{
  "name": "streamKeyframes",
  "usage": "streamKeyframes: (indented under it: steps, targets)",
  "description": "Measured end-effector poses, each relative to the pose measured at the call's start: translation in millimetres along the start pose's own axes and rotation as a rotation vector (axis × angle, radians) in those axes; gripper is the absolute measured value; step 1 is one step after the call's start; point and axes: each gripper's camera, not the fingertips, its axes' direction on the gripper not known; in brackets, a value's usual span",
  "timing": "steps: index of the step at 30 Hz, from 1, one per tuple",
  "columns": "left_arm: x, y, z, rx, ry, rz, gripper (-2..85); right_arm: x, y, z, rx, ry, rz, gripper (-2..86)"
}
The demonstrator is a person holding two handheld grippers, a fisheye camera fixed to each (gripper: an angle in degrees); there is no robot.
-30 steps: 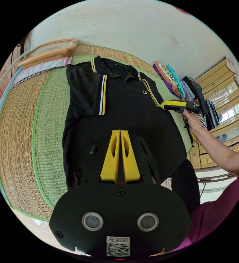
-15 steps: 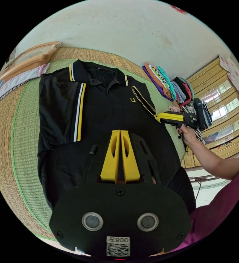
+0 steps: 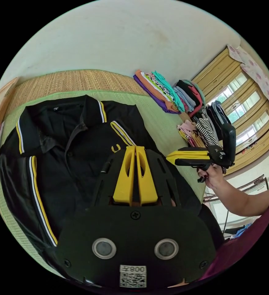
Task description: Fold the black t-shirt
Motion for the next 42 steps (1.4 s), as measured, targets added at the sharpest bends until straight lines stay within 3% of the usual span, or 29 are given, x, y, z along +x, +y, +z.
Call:
streamKeyframes:
  steps: [4, 7, 12, 17, 20, 23, 27, 38, 42]
  targets:
    - [7.0, -48.0, 47.9, -0.034, -0.009, 0.035, 0.1, 17.8, -2.4, 20.2, -0.024, 0.054, 0.034, 0.5]
    - [-1.4, -63.7, 85.1, -0.133, -0.153, 0.041, 0.1, 33.4, 6.4, 31.7, -0.024, 0.072, 0.099, 0.3]
    - [-15.2, -61.5, 93.7, -0.078, -0.088, 0.026, 0.0, 57.7, 22.9, 25.7, 0.076, 0.021, 0.235, 0.1]
    - [-12.5, -69.3, 101.8, -0.081, -0.109, 0.051, 0.0, 70.2, -11.6, 10.7, 0.194, 0.007, 0.216, 0.1]
    - [-13.8, -73.2, 104.3, -0.081, -0.108, 0.051, 0.1, 83.5, -50.2, 30.6, 0.163, 0.028, 0.193, 0.0]
    - [-17.2, -77.2, 105.1, -0.08, -0.096, 0.046, 0.1, 102.4, -74.0, 69.9, 0.012, 0.113, 0.21, 0.0]
    - [-20.0, -82.2, 104.4, -0.082, -0.09, 0.042, 0.1, 123.1, -69.2, 67.7, 0.059, 0.021, 0.265, 0.1]
    - [-7.6, -26.9, 13.8, 0.009, -0.034, 0.006, 0.0, 82.2, -7.0, 27.4, 0.157, -0.063, 0.208, 0.1]
    - [-26.9, 12.1, -33.2, -0.006, -0.174, -0.049, 0.0, 72.1, -4.1, 37.1, 0.1, -0.059, 0.2, 0.1]
